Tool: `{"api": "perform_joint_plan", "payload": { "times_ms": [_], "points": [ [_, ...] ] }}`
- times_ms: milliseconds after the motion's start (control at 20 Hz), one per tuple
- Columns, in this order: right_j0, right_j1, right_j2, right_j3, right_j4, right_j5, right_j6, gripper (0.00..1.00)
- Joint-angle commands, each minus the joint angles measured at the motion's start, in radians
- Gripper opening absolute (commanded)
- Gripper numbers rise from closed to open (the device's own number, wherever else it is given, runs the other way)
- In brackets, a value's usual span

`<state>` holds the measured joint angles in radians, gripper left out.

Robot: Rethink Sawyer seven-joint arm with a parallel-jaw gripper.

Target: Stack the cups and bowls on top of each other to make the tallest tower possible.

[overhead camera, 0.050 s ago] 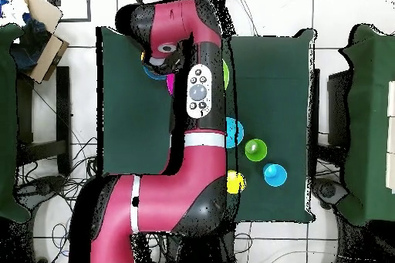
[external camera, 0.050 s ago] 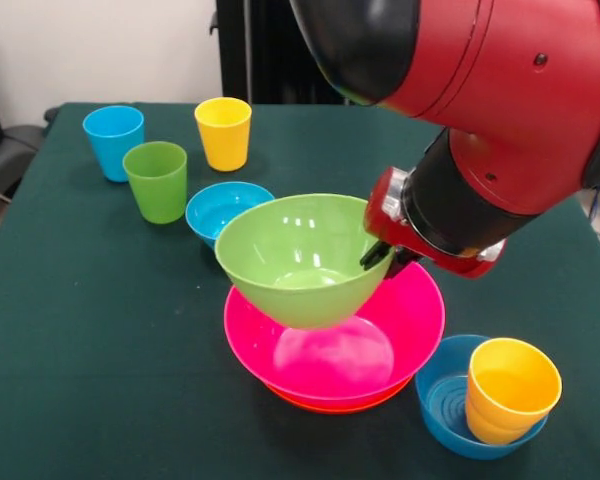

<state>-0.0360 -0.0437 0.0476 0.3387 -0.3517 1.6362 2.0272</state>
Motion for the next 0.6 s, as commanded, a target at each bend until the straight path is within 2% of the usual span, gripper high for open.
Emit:
{"api": "perform_joint_plan", "payload": {
  "times_ms": [50, 600],
  "points": [
    [0.03, 0.034, 0.064, 0.022, 0.026, -0.031, 0.146, 0.0],
    [0.04, 0.091, 0.026, 0.001, 0.016, -0.097, 0.193, 0.0]
  ]
}}
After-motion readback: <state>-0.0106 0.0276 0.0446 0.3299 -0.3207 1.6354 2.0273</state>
